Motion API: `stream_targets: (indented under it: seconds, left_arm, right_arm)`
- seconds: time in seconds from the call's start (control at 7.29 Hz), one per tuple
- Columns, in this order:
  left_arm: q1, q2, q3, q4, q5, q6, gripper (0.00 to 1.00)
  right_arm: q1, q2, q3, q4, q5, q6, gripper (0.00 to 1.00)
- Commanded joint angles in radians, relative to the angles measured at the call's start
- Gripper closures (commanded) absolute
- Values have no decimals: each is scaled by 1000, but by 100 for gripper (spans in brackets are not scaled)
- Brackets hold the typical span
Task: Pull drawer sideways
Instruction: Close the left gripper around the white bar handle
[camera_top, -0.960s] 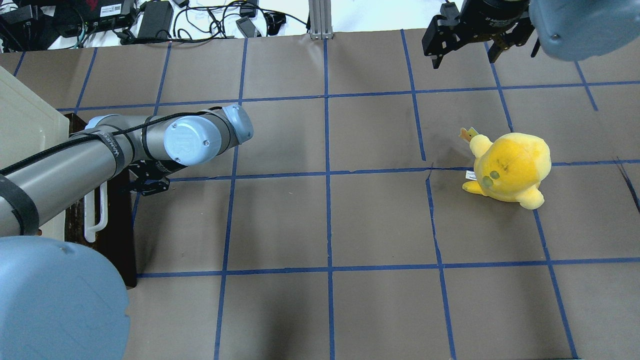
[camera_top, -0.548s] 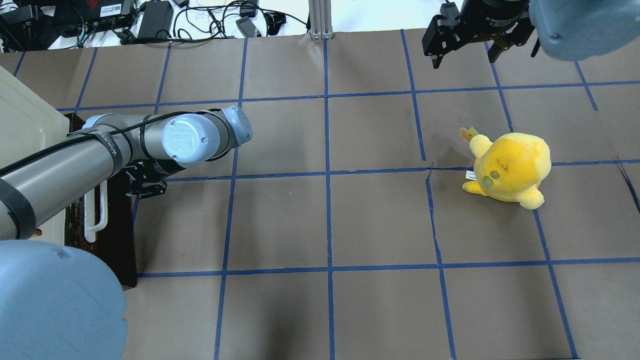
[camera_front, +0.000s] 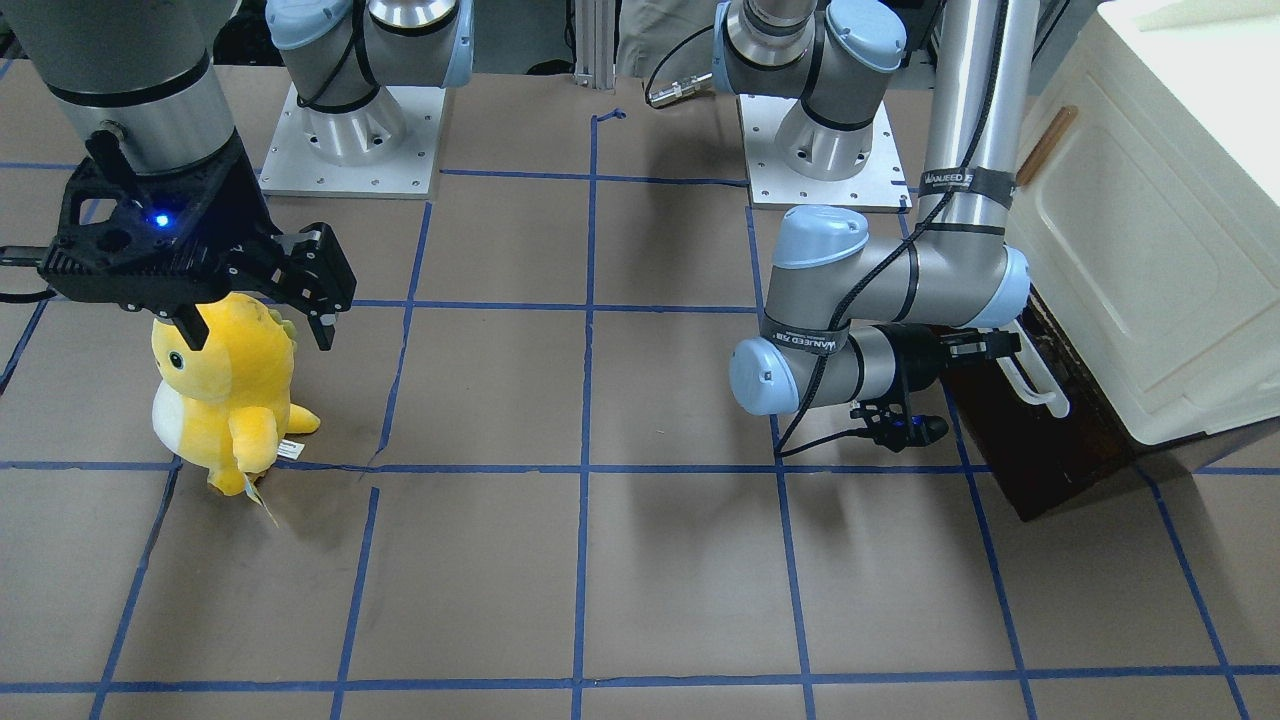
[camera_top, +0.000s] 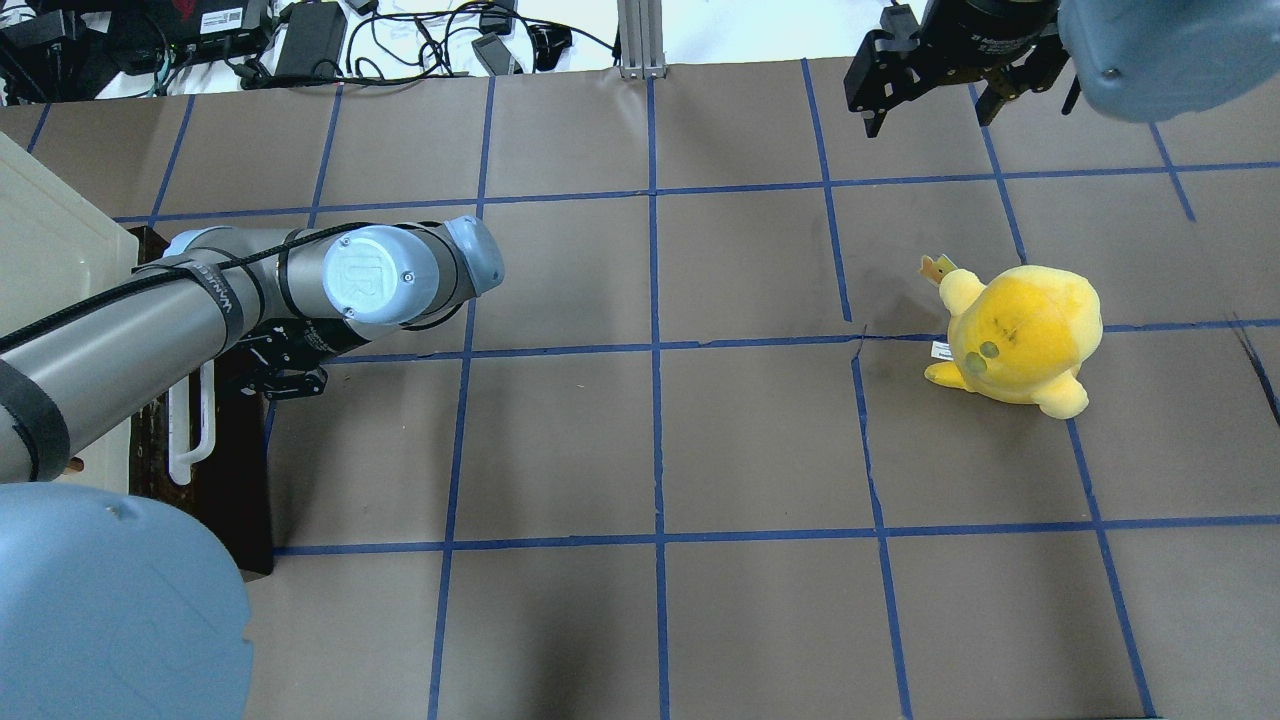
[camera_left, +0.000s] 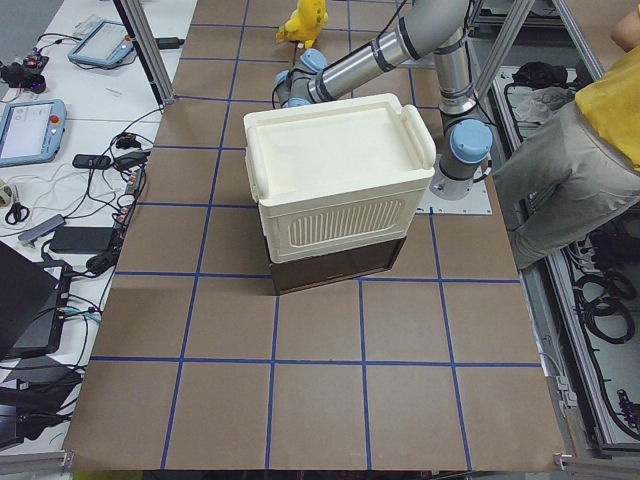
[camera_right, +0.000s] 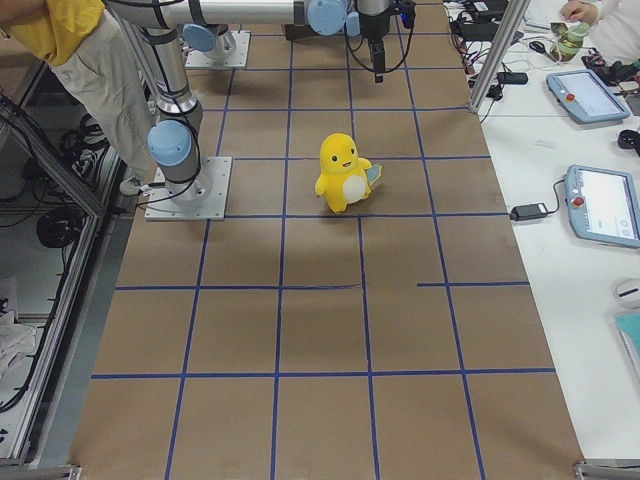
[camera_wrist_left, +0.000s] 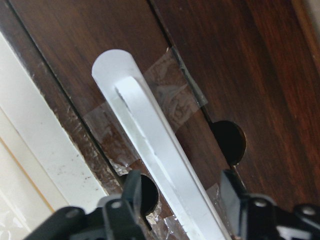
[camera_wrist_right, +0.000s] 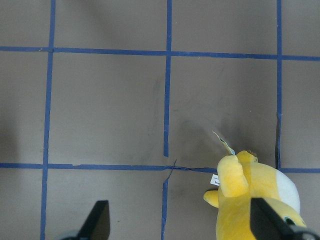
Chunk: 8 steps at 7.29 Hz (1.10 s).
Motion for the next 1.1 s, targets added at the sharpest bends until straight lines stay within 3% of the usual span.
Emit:
stream_targets:
  seconds: [0.0,0.96]
  left_arm:
    - [0,1,1,-1,0,-10,68]
    - [-8,0,6,-2,0,-12,69]
  right_arm:
    - [0,0,0,0,-1,0,0]
    - [0,0,0,0,-1,0,0]
